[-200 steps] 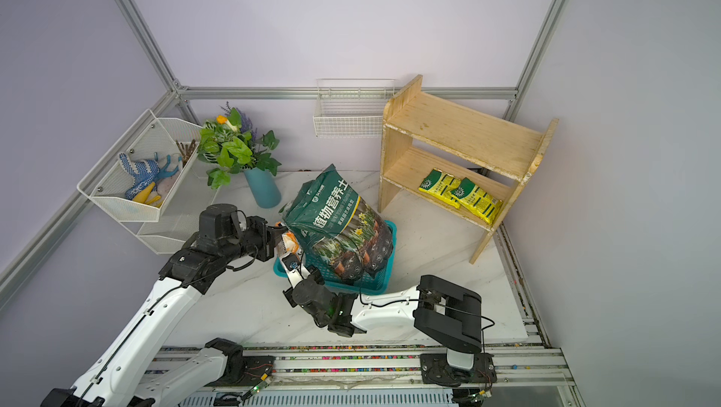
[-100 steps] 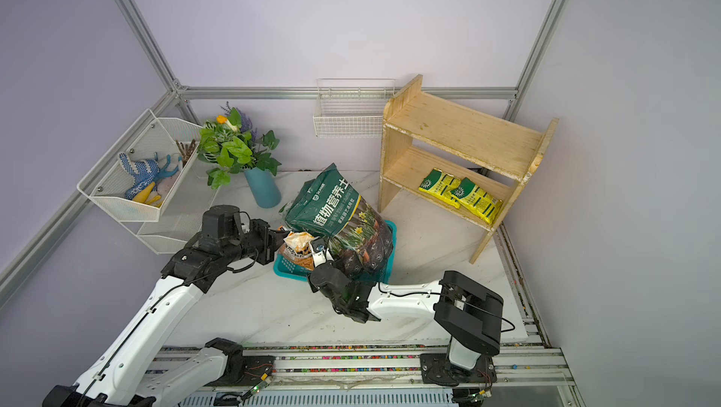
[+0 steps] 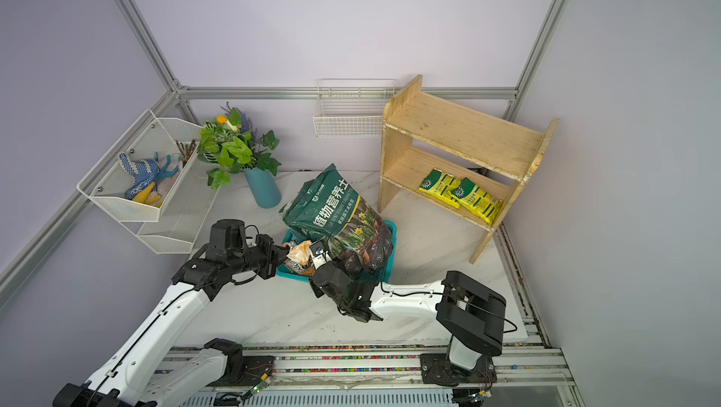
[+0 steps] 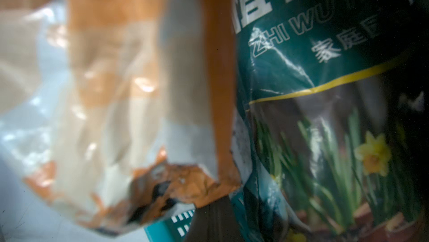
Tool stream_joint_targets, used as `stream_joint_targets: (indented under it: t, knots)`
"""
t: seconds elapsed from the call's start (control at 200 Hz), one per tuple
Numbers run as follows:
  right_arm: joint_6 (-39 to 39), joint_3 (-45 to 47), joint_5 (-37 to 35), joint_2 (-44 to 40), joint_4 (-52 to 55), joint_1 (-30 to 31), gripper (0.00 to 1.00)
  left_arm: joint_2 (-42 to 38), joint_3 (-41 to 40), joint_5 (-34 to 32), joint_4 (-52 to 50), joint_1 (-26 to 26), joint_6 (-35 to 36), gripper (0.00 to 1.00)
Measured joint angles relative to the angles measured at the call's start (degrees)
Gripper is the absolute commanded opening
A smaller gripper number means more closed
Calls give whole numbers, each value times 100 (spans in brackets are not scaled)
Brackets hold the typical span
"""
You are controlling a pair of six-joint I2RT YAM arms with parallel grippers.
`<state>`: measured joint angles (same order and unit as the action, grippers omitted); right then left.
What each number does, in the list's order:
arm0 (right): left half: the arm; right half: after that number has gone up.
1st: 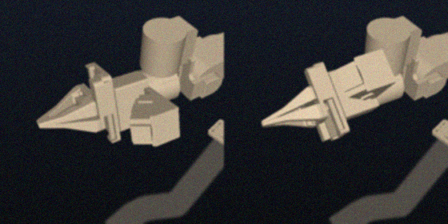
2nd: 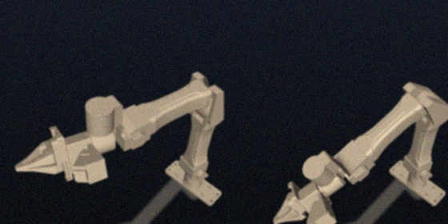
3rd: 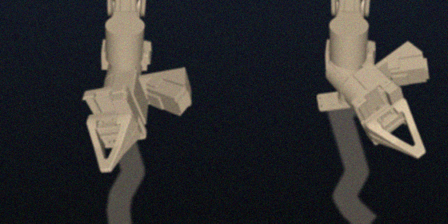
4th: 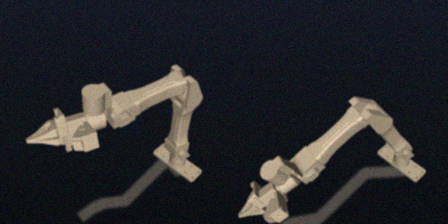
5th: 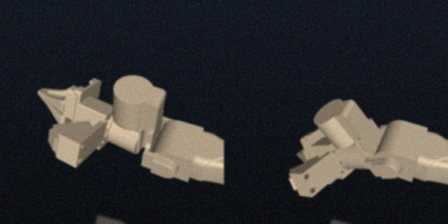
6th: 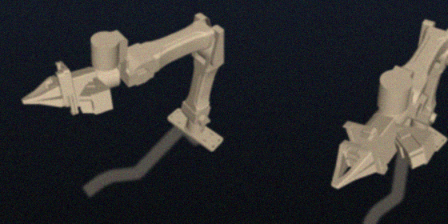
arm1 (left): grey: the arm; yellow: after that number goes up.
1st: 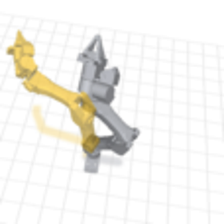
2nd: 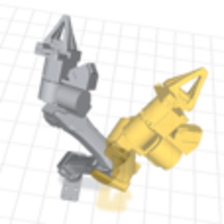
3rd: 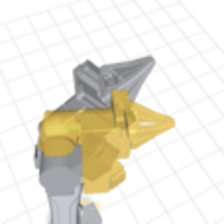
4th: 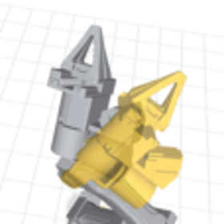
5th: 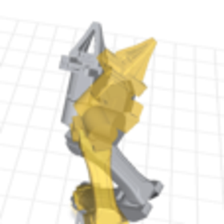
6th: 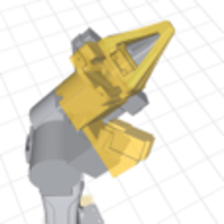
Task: Take down the fertilizer bag from the shelf
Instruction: Place the fertilizer bag in the storage box.
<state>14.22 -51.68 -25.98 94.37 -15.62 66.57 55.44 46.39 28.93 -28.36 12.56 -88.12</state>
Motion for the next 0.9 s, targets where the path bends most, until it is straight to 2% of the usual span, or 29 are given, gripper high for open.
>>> stream_joint_targets:
  t: [0.13,0.25,0.38,0.56,0.725,0.8,0.86,0.9]
  knots:
    - [-129,179,-9,-258,-33,142,0,76,0,-24,-33,-57,76,0]
    - [-190,382,-68,-870,-138,210,0,339,7,-52,-42,-55,125,0]
    - [-280,516,-210,-1469,-317,208,0,566,7,-367,-197,31,164,0]
    - [-304,542,-254,-1753,-260,208,0,590,13,-483,-275,-63,254,0]
    - [-306,542,-365,-2153,142,205,17,592,13,-546,-520,-490,492,0]
    - [-280,522,-496,-2498,407,208,24,592,15,-667,-647,-656,643,19]
    - [-223,415,-664,-2754,726,208,29,595,17,-813,-732,-706,758,24]
    - [-173,284,-798,-2898,977,208,31,608,26,-894,-780,-745,828,32]
